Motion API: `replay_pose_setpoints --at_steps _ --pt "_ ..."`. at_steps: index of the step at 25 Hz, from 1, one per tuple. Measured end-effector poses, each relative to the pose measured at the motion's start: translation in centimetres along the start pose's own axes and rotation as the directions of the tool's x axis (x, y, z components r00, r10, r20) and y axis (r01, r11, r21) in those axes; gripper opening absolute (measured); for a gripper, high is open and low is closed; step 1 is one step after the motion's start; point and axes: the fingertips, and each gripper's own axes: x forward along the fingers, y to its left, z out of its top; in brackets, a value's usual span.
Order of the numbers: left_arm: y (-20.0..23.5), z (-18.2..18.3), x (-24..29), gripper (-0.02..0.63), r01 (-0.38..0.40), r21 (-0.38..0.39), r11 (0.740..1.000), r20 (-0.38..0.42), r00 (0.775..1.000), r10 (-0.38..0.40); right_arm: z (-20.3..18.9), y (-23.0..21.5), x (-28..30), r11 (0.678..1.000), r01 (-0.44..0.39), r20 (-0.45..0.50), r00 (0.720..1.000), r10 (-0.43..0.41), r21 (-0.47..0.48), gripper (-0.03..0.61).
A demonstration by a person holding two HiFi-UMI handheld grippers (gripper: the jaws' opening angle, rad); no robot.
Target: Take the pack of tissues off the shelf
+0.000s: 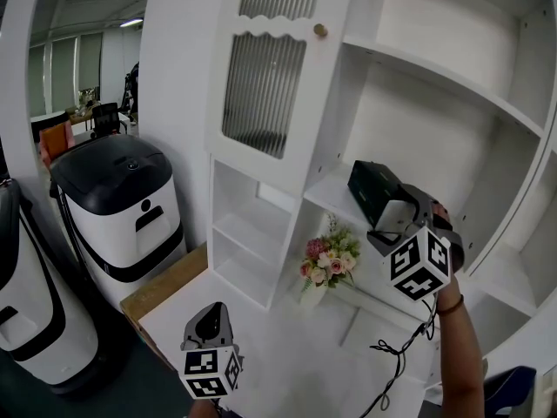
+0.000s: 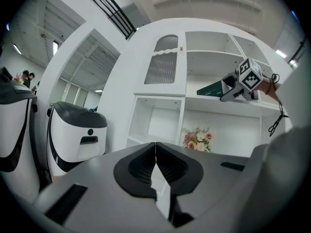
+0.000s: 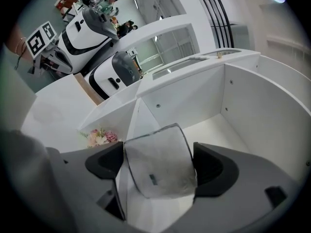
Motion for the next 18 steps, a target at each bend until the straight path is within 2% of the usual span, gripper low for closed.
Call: replay_pose_setpoints --at_steps 18 --pt "-0.27 0.38 -0.09 0.018 0.009 0.004 1.0 0.001 1.0 -0.009 0.34 0.26 -0.86 0.999 -0.035 -0.039 0.999 0.034 -0.019 0.383"
